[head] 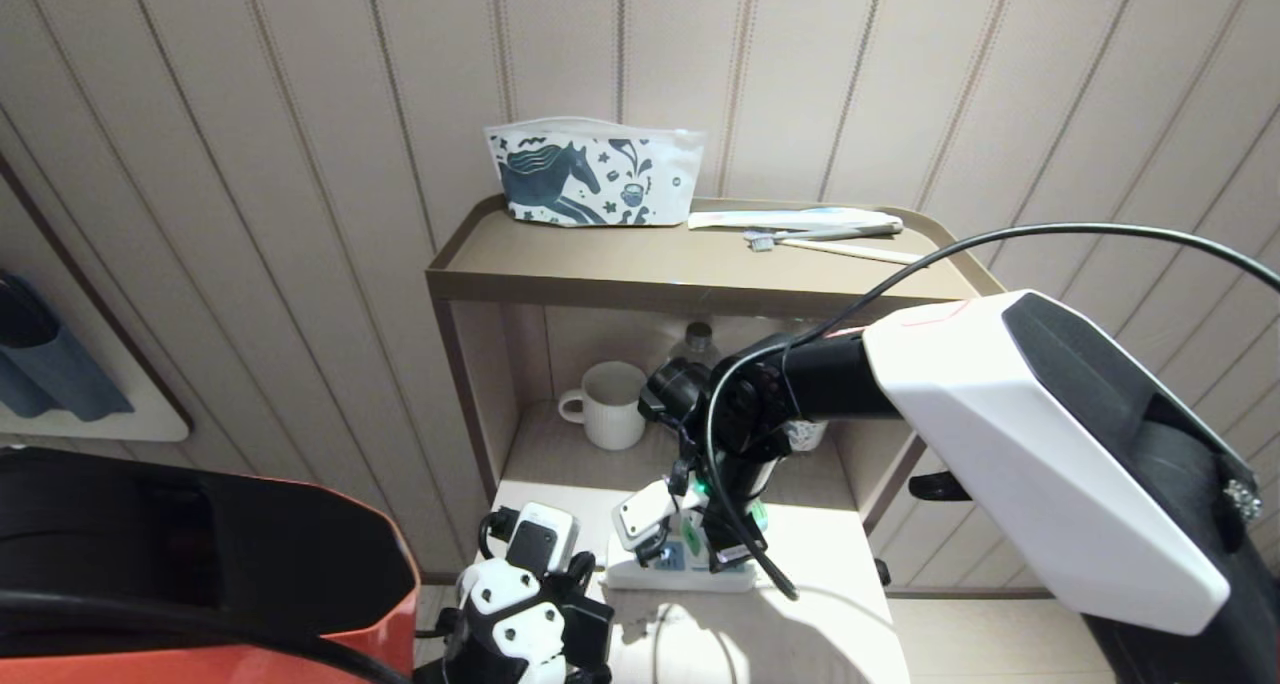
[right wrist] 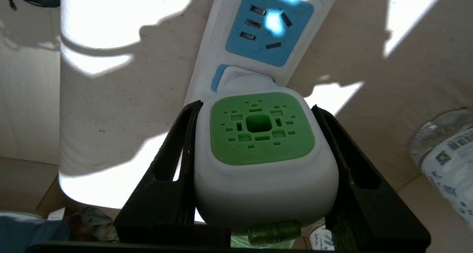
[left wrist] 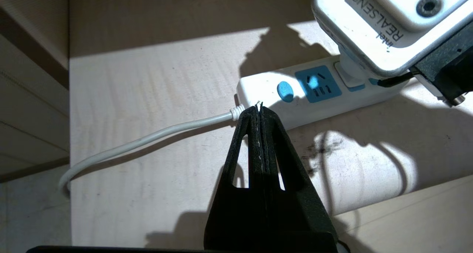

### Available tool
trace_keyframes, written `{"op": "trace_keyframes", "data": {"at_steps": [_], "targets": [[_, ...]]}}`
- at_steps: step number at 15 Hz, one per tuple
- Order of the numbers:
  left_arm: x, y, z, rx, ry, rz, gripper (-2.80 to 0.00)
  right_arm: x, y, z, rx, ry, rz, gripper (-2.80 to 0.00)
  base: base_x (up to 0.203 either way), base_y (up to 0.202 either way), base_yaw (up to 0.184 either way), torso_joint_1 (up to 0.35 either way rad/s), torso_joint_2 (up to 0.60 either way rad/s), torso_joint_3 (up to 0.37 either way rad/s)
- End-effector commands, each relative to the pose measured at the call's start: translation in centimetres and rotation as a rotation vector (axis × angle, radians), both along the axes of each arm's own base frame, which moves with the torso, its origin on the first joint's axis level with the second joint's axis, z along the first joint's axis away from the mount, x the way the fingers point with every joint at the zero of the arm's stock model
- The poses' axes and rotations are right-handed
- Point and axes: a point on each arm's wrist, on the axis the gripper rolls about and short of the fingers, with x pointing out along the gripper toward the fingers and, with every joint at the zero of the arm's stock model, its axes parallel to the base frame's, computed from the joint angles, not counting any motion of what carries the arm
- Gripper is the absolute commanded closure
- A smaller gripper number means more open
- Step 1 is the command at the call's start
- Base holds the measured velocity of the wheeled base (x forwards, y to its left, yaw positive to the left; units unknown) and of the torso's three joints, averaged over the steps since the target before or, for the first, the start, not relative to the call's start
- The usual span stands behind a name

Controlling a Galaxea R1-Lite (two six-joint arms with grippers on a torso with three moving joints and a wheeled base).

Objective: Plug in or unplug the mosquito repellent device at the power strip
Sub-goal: Hold the socket with your left hand and unplug it with your right hand

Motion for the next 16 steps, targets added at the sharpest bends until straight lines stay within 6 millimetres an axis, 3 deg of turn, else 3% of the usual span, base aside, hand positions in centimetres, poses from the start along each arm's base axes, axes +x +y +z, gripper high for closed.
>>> {"op": "trace_keyframes", "data": {"at_steps": [1, 16], "targets": [[0.0, -1.4, -1.6, 0.021, -0.002, 0.003, 0.00, 0.0, -0.2, -0.2, -0.008, 0.008, 0.003, 0.00, 0.000, 0.000, 0.000, 0.000, 0.00, 0.000], [0.9, -5.3, -3.3, -0.004, -0.073, 0.065, 0.00, 0.6, -1.4, -0.3, -0.008, 0.018, -0.039, 0.00, 0.000, 0.000, 0.000, 0.000, 0.00, 0.000]]}}
